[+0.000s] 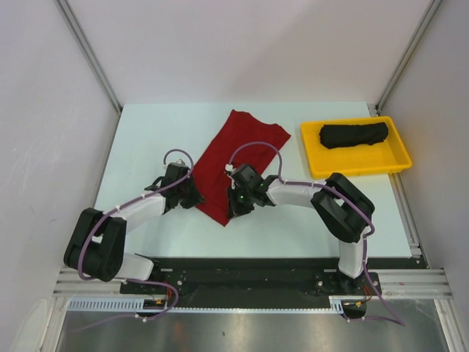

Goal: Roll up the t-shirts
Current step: Roll the T-shirt to the center of the board.

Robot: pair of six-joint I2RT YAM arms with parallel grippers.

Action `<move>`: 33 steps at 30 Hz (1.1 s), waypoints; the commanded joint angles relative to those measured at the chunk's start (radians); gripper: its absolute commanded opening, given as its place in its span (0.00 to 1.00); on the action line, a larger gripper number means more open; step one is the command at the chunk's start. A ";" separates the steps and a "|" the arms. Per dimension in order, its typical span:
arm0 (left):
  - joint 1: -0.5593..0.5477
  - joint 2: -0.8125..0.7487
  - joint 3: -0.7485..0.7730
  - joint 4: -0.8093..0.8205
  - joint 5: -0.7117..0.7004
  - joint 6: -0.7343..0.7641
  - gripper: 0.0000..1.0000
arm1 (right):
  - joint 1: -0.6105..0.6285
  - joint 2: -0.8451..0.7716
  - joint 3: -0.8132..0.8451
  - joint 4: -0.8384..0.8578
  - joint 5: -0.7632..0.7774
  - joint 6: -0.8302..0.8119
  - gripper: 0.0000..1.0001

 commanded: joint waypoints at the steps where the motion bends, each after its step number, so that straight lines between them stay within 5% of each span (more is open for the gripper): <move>1: -0.009 0.038 0.050 0.053 0.001 -0.007 0.08 | 0.020 -0.049 -0.040 -0.031 0.148 -0.027 0.22; 9: -0.013 0.078 0.061 0.035 -0.024 -0.012 0.08 | 0.184 -0.189 -0.076 -0.037 0.519 -0.102 0.51; 18: -0.013 0.110 0.090 0.009 -0.022 -0.014 0.10 | 0.323 -0.217 -0.076 0.104 0.714 -0.280 0.57; 33: -0.013 0.167 0.135 -0.013 -0.006 -0.014 0.10 | 0.404 -0.037 -0.027 0.242 0.795 -0.593 0.61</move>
